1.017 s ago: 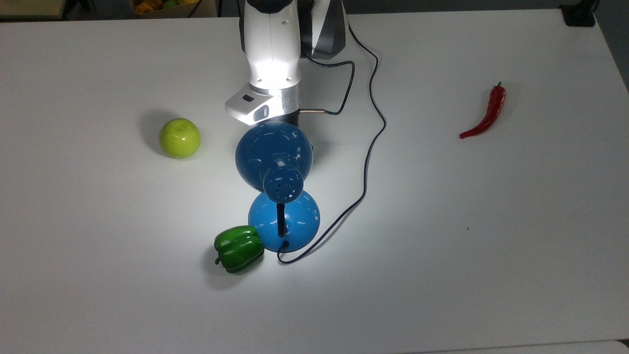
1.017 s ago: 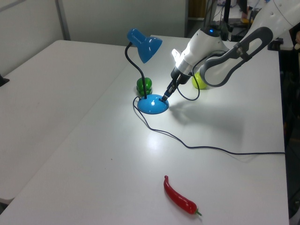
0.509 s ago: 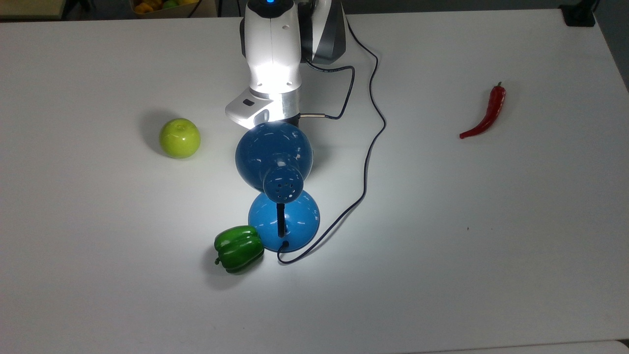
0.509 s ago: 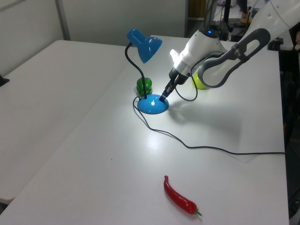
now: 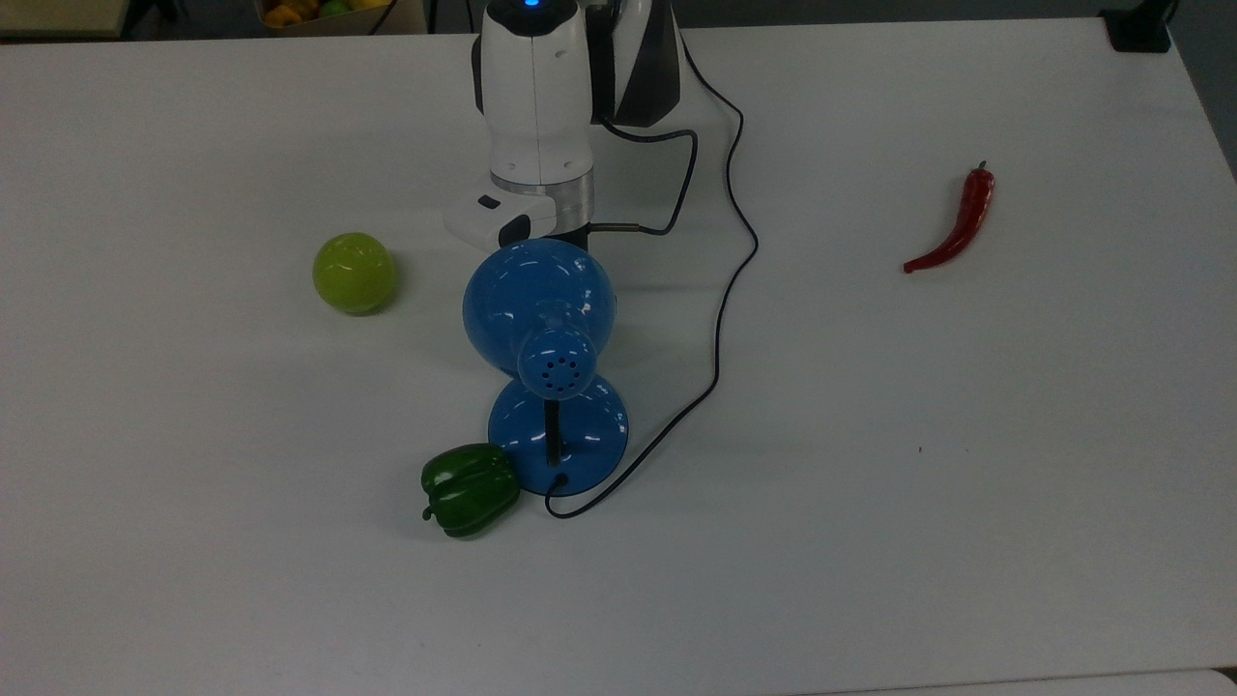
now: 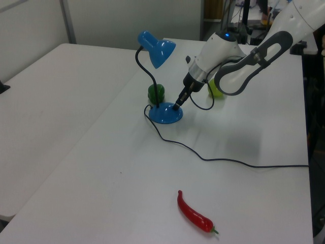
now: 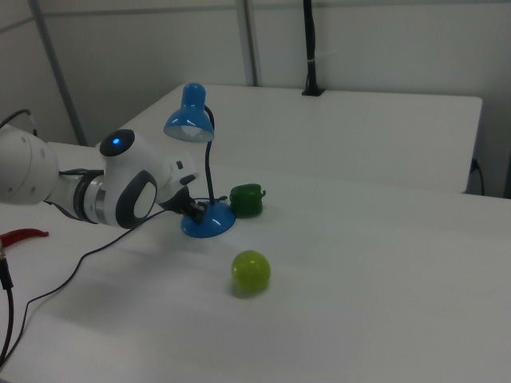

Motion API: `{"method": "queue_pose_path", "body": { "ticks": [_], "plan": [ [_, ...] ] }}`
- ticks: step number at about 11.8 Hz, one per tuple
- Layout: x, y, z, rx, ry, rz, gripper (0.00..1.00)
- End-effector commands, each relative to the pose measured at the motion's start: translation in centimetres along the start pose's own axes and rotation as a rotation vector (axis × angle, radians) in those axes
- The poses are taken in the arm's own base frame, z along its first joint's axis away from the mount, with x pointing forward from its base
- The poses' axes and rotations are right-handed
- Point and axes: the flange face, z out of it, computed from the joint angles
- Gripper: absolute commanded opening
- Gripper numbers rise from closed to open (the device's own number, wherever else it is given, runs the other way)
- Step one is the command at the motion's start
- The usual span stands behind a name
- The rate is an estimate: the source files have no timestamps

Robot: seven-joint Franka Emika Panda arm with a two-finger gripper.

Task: Turn off lamp
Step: 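Lift the gripper up off the lamp base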

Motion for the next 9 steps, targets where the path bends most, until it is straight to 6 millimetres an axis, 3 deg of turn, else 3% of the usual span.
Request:
{"method": "queue_pose_path", "body": {
  "ticks": [1,4,9],
  "plan": [
    [-1.5,0.2,0.9,-0.013,-0.022,0.004,0.0],
    [-1.5,0.6,0.5,-0.015,-0.025,0.008,0.0],
    [-1.0,1.0,-2.9,-0.022,-0.138,0.006,0.0]
  ]
}}
